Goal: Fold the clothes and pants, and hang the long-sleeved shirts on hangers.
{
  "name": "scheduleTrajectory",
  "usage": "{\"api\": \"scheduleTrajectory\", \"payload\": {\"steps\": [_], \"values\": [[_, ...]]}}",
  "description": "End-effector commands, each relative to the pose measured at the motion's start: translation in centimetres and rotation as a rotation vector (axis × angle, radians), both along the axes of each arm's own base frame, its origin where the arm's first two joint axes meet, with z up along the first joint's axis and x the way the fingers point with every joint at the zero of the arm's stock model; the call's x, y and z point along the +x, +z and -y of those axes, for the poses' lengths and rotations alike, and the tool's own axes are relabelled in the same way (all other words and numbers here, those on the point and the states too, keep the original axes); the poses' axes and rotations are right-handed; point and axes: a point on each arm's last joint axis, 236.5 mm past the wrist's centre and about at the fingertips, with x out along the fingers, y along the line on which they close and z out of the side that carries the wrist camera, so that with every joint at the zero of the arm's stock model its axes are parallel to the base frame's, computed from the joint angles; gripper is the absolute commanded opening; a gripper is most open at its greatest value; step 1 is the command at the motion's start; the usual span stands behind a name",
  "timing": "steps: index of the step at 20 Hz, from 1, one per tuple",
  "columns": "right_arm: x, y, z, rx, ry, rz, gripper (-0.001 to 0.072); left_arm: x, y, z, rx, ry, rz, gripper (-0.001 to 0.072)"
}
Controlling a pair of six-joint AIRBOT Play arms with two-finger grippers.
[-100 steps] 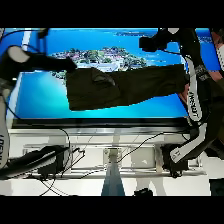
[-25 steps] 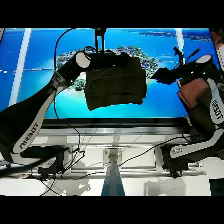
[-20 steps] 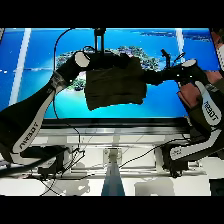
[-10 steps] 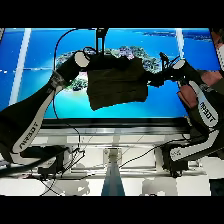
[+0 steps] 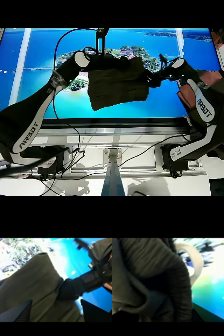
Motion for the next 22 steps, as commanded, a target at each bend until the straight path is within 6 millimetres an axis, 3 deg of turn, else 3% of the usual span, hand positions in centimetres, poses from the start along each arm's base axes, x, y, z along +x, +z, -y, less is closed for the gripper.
{"api": "scheduleTrajectory", "payload": {"steps": [1, 2, 3, 5, 6, 9, 11, 12, 13, 15, 17, 19, 22], "values": [[-0.7, 0.5, -6.0, 0.181, 0.031, -0.027, 0.0609, 0.0, -0.1, 0.0, 0.002, 0.000, -0.001, 0.0696], [-0.6, 0.8, -7.6, 0.198, 0.058, 0.012, 0.0601, 0.1, -0.2, -0.1, 0.002, 0.002, -0.002, 0.0696], [-0.3, 1.2, -9.0, 0.201, 0.087, 0.058, 0.0475, 0.2, -0.2, -0.2, 0.004, 0.004, -0.001, 0.0696], [0.1, 2.2, -10.7, 0.200, 0.130, 0.110, 0.0114, 1.0, -0.4, -1.6, 0.040, 0.016, 0.021, 0.0696], [0.6, 3.1, -11.1, 0.207, 0.143, 0.132, 0.0033, 1.5, -0.6, -2.9, 0.086, 0.016, 0.040, 0.0695], [3.4, 7.1, -10.0, 0.209, 0.144, 0.240, 0.0032, 2.0, -0.6, -9.3, 0.250, 0.009, 0.058, 0.0667], [5.8, 10.9, -7.7, 0.198, 0.106, 0.339, 0.0032, 2.1, 0.5, -14.8, 0.336, 0.040, 0.049, 0.0412], [6.7, 13.1, -6.2, 0.195, 0.079, 0.388, 0.0032, 2.1, 1.4, -17.6, 0.367, 0.070, 0.047, 0.0315], [7.6, 15.5, -4.3, 0.187, 0.045, 0.444, 0.0032, 2.1, 2.4, -20.1, 0.382, 0.108, 0.051, 0.0274], [8.2, 20.3, 0.0, 0.164, -0.029, 0.537, 0.0032, 2.3, 4.7, -24.5, 0.381, 0.196, 0.065, 0.0275], [7.4, 24.3, 5.0, 0.122, -0.123, 0.579, 0.0031, 2.6, 6.4, -27.9, 0.377, 0.275, 0.086, 0.0275], [5.6, 27.6, 10.8, 0.028, -0.238, 0.599, 0.0032, 2.7, 7.1, -30.0, 0.374, 0.324, 0.092, 0.0275], [0.3, 31.6, 21.1, -0.216, -0.465, 0.603, 0.0032, 2.9, 7.1, -31.0, 0.377, 0.346, 0.087, 0.0275]]}}
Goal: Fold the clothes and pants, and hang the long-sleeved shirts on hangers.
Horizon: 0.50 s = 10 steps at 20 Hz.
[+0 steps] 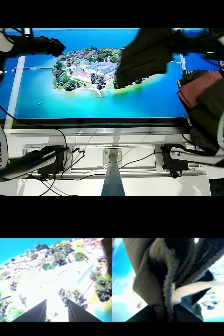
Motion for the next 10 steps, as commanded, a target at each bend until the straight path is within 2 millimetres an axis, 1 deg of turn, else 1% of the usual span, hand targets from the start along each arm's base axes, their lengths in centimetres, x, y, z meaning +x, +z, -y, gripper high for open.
{"api": "scheduleTrajectory", "payload": {"steps": [1, 2, 3, 4, 6, 7, 8, 9, 10], "values": [[-7.0, 4.6, 11.9, -0.181, -0.364, -0.029, 0.0032, -0.2, 0.4, -2.1, 0.010, 0.040, 0.002, 0.0275], [-9.8, 5.8, 15.6, -0.257, -0.494, -0.034, 0.0032, -0.2, 0.4, -2.1, 0.010, 0.040, 0.002, 0.0275], [-12.9, 6.7, 19.0, -0.319, -0.626, -0.054, 0.0032, -0.2, 0.4, -2.1, 0.010, 0.040, 0.002, 0.0275], [-16.5, 7.5, 22.2, -0.374, -0.775, -0.088, 0.0032, -0.2, 0.4, -2.1, 0.010, 0.040, 0.002, 0.0275], [-24.2, 8.5, 27.1, -0.485, -1.027, -0.179, 0.0032, -0.2, 0.4, -2.1, 0.010, 0.040, 0.002, 0.0275], [-27.8, 8.6, 28.7, -0.530, -1.124, -0.237, 0.0032, -0.2, 0.4, -2.1, 0.010, 0.040, 0.002, 0.0275], [-31.5, 8.3, 29.6, -0.544, -1.212, -0.314, 0.0032, -0.2, 0.4, -2.1, 0.010, 0.040, 0.002, 0.0274], [-34.4, 7.5, 29.8, -0.524, -1.277, -0.391, 0.0032, -0.2, 0.4, -2.1, 0.010, 0.040, 0.002, 0.0275], [-36.7, 6.7, 29.7, -0.474, -1.339, -0.461, 0.0032, -0.2, 0.4, -2.1, 0.010, 0.040, 0.002, 0.0275]]}}
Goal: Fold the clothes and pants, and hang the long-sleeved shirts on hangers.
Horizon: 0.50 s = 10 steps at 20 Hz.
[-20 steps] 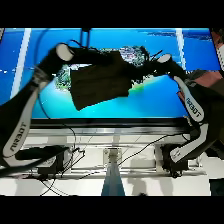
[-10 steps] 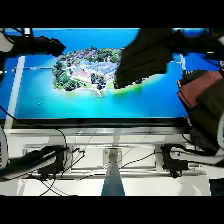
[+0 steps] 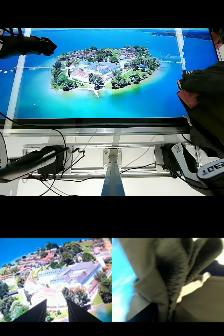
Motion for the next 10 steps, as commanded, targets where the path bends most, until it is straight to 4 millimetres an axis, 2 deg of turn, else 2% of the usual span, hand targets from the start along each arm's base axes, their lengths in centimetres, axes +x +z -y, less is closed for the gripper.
{"api": "scheduleTrajectory", "payload": {"steps": [1, 3, 4, 5, 6, 7, 8, 9, 10], "values": [[-12.2, -1.6, 1.6, 0.082, -0.395, -0.146, 0.0032, 0.0, 0.1, -0.1, 0.001, 0.002, 0.001, 0.0275], [-14.3, -1.7, 2.1, 0.105, -0.500, -0.124, 0.0044, 0.0, 0.1, -0.1, 0.001, 0.002, 0.001, 0.0275], [-14.7, -1.6, 2.5, 0.100, -0.523, -0.113, 0.0155, 0.0, 0.1, -0.1, 0.001, 0.002, 0.001, 0.0275], [-14.7, -1.6, 2.6, 0.102, -0.525, -0.109, 0.0384, 0.0, 0.1, -0.1, 0.001, 0.002, 0.001, 0.0275], [-14.4, -1.6, 2.7, 0.103, -0.523, -0.095, 0.0576, 0.0, 0.1, -0.1, 0.001, 0.002, 0.001, 0.0275], [-13.7, -1.3, 3.0, 0.095, -0.509, -0.064, 0.0629, 0.0, 0.1, -0.1, 0.001, 0.002, 0.001, 0.0275], [-12.9, -0.9, 3.2, 0.086, -0.491, -0.033, 0.0628, 0.0, 0.1, -0.1, 0.001, 0.002, 0.001, 0.0275], [-11.7, -0.7, 3.4, 0.083, -0.458, 0.001, 0.0612, 0.0, 0.1, -0.1, 0.001, 0.002, 0.001, 0.0275], [-10.2, -0.7, 3.3, 0.088, -0.404, 0.020, 0.0549, 0.0, 0.1, -0.1, 0.001, 0.002, 0.001, 0.0275]]}}
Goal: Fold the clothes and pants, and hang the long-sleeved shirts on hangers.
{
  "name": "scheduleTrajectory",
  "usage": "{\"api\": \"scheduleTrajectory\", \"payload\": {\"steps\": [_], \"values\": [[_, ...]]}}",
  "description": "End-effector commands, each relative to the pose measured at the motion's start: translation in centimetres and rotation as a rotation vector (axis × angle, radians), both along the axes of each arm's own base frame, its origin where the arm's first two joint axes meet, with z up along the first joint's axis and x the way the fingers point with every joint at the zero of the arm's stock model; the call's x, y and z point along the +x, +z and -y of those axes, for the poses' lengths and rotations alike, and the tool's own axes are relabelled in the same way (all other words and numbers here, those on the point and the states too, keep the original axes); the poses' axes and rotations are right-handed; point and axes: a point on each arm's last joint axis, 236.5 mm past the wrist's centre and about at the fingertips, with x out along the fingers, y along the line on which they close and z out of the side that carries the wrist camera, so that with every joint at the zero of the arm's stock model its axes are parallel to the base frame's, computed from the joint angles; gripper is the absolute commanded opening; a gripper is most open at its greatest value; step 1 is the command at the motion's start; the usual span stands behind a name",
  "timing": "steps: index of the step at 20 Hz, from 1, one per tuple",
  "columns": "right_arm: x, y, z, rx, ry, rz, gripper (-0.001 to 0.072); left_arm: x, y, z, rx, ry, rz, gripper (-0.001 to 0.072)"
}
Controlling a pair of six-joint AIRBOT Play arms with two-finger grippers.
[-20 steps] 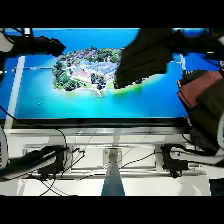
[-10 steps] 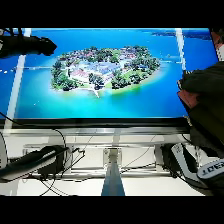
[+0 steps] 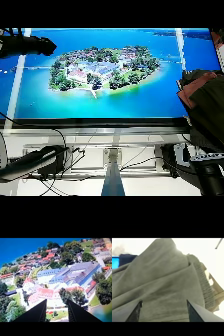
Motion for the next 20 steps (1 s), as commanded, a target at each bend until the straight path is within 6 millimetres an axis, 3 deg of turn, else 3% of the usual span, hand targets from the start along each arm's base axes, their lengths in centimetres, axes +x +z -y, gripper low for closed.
{"api": "scheduleTrajectory", "payload": {"steps": [1, 3, 5, 6, 9, 10, 12, 14, 16, 20], "values": [[4.2, 0.3, -0.1, -0.002, 0.126, 0.092, 0.0496, 0.0, 0.1, -0.1, 0.000, 0.001, 0.001, 0.0275], [8.8, 0.4, -1.1, -0.001, 0.275, 0.133, 0.0340, 0.0, 0.0, -0.1, 0.000, 0.001, 0.001, 0.0275], [14.5, 0.7, -3.4, -0.022, 0.466, 0.162, 0.0086, 0.0, 0.1, -0.1, 0.000, 0.001, 0.001, 0.0275], [17.3, 0.8, -5.0, -0.039, 0.569, 0.164, 0.0033, 0.0, 0.0, -0.1, 0.000, 0.001, 0.001, 0.0275], [25.7, 0.8, -12.9, -0.119, 0.961, 0.137, 0.0033, 0.0, 0.0, -0.1, 0.000, 0.001, 0.001, 0.0275], [27.6, 0.6, -15.8, -0.156, 1.086, 0.112, 0.0033, 0.0, 0.0, -0.1, 0.000, 0.001, 0.001, 0.0275], [29.9, 0.1, -21.2, -0.261, 1.322, 0.023, 0.0033, 0.0, 0.0, -0.1, 0.000, 0.001, 0.001, 0.0275], [30.9, -0.2, -24.2, -0.384, 1.466, -0.078, 0.0032, 0.0, 0.1, -0.1, 0.000, 0.001, 0.001, 0.0275], [31.5, -0.1, -25.4, -0.432, 1.501, -0.098, 0.0033, 0.0, 0.0, -0.1, 0.000, 0.001, 0.001, 0.0275], [31.8, -0.1, -25.9, -0.427, 1.507, -0.080, 0.0033, 0.0, 0.1, -0.1, 0.000, 0.001, 0.001, 0.0275]]}}
